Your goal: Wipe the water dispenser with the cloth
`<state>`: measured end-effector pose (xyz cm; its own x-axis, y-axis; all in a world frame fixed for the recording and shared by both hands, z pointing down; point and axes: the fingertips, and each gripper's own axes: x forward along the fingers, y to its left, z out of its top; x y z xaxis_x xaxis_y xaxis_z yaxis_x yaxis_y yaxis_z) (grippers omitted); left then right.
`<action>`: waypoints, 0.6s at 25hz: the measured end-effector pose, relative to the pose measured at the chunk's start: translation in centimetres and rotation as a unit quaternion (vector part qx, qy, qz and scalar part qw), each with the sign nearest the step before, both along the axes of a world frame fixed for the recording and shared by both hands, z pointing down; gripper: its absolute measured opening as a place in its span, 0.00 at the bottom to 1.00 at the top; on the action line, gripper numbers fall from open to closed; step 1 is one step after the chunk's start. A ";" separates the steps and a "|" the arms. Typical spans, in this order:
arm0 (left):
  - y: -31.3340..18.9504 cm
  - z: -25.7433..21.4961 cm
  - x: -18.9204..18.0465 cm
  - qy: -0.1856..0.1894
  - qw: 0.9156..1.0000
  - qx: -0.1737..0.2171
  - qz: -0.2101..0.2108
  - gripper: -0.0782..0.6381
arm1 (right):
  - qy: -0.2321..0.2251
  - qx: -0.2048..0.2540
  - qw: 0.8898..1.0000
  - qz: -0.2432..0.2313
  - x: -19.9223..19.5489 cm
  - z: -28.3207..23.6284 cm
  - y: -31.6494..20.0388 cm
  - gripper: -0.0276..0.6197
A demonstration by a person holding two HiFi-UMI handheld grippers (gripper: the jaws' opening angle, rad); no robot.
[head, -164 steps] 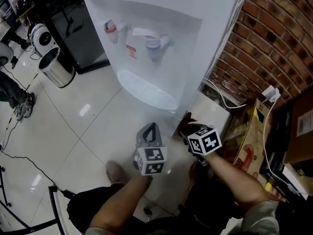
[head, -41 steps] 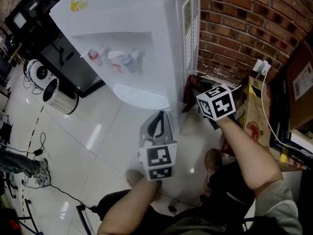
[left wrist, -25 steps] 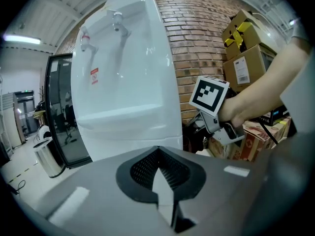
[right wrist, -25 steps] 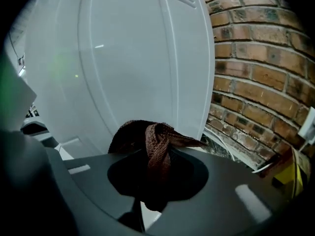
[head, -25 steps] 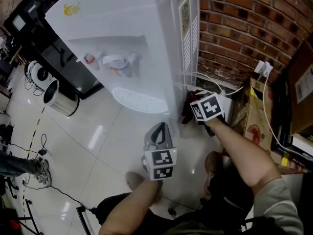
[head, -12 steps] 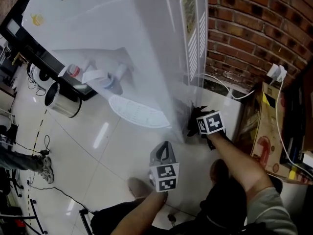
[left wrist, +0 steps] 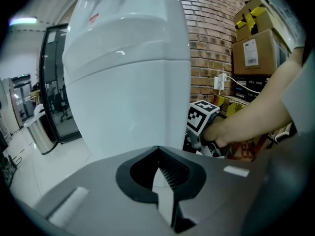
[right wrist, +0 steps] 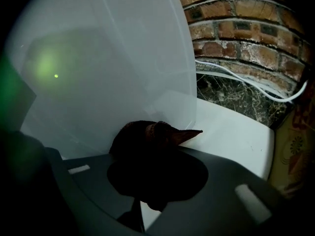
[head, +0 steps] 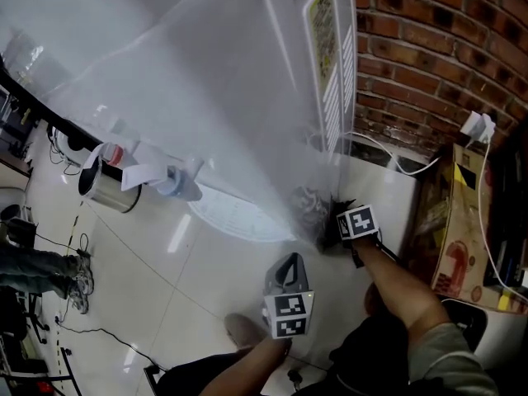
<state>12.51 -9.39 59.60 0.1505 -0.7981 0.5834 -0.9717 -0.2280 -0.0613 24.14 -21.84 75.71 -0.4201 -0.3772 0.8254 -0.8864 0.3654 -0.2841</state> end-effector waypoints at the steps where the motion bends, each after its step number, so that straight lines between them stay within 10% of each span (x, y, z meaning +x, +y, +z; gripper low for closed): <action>1: -0.1 -0.2 0.1 0.003 1.000 0.003 -0.001 0.11 | 0.000 -0.002 1.000 0.000 0.1 0.0 0.0 0.17; 7: -0.1 -3.0 0.9 0.003 1.000 0.023 0.012 0.11 | -0.018 0.021 1.000 0.008 1.5 -4.3 -1.0 0.17; 15: 2.0 -15.7 4.1 0.017 0.994 0.099 0.052 0.11 | -0.106 0.192 0.975 0.026 4.6 -24.3 -0.9 0.17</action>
<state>16.64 -7.43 43.87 0.2546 -0.8764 0.4088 -0.9461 -0.3132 -0.0821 28.77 -22.70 51.38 -0.5383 -0.6665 0.5158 -0.8426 0.4372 -0.3145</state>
